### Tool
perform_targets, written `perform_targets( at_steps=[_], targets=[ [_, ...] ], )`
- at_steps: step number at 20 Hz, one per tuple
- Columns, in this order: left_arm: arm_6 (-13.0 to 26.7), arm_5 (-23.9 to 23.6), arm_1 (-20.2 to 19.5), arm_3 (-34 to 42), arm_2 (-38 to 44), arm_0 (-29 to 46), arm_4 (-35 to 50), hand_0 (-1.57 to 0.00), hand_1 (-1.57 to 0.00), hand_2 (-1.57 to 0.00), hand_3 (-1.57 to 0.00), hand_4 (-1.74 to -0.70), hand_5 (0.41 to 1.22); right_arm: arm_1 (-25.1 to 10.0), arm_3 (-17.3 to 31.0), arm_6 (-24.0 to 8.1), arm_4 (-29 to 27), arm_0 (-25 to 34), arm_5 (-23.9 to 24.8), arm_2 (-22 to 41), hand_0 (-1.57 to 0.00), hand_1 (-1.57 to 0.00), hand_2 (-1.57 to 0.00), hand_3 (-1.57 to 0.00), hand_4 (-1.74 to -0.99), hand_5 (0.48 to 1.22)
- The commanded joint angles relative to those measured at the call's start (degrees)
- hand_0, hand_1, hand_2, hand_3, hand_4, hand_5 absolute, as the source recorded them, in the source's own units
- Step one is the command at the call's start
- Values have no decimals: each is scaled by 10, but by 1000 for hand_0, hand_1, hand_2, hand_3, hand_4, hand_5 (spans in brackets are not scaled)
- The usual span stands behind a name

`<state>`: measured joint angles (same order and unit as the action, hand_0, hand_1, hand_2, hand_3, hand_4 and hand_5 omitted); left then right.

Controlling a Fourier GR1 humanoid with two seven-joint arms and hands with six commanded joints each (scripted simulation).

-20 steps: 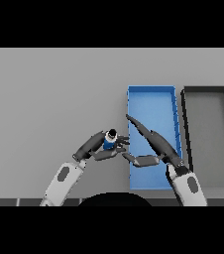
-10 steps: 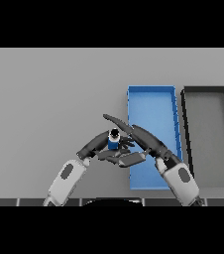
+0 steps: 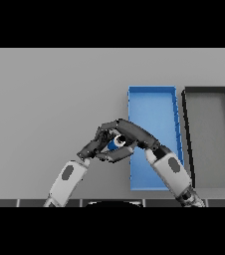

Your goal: Pick up the blue pipe and place it into the blue bin.

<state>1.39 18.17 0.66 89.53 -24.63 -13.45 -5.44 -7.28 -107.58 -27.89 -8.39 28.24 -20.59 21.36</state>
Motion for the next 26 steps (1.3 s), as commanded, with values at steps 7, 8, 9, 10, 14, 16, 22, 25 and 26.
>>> perform_targets(
  at_steps=[7,8,9,10,14,16,22,25,26],
  targets=[
    [-13,32,29,-6,21,9,19,-1571,-1571,-1571,-1464,-1713,1221,7,-1,45,-18,-13,20,22,-1425,-1425,-1432,-1304,-1665,987],
    [-2,37,31,-4,25,6,16,-1571,-1571,-1571,-1441,-1718,1221,5,2,63,-13,-12,24,27,-1454,-1454,-1460,-1357,-1680,1034],
    [2,39,34,-6,28,9,11,-1571,-1571,-1571,-1437,-1722,1221,-2,1,71,-8,-16,25,30,-1478,-1478,-1482,-1400,-1692,1071],
    [-9,40,37,-8,29,11,7,-1571,-1571,-1571,-1437,-1725,1221,-5,0,73,-9,-15,28,34,-1496,-1496,-1500,-1434,-1702,1101],
    [2,39,38,7,38,11,-4,-1571,-1571,-1571,-1422,-1731,1221,1,3,91,-13,-12,62,41,-1540,-1540,-1542,-1515,-1725,1172],
    [-25,22,37,5,39,10,-29,-1571,-1571,-1571,-1454,-1724,1221,-6,0,93,-10,-10,71,41,-1551,-1551,-1552,-1535,-1731,1190],
    [-24,91,20,14,42,15,-67,-478,-439,-423,-381,-1136,1132,-6,-5,67,-8,-6,100,61,-1566,-1566,-1566,-1562,-1738,1213],
    [0,87,30,11,50,16,-68,-244,-224,-216,-195,-1017,848,-19,-12,61,-7,1,109,59,-1568,-1568,-1569,-1566,-1740,1217],
    [8,84,35,10,53,14,-65,-195,-179,-173,-156,-996,770,-19,-11,60,-4,-3,113,64,-1569,-1569,-1569,-1567,-1740,1218]
  ],
)
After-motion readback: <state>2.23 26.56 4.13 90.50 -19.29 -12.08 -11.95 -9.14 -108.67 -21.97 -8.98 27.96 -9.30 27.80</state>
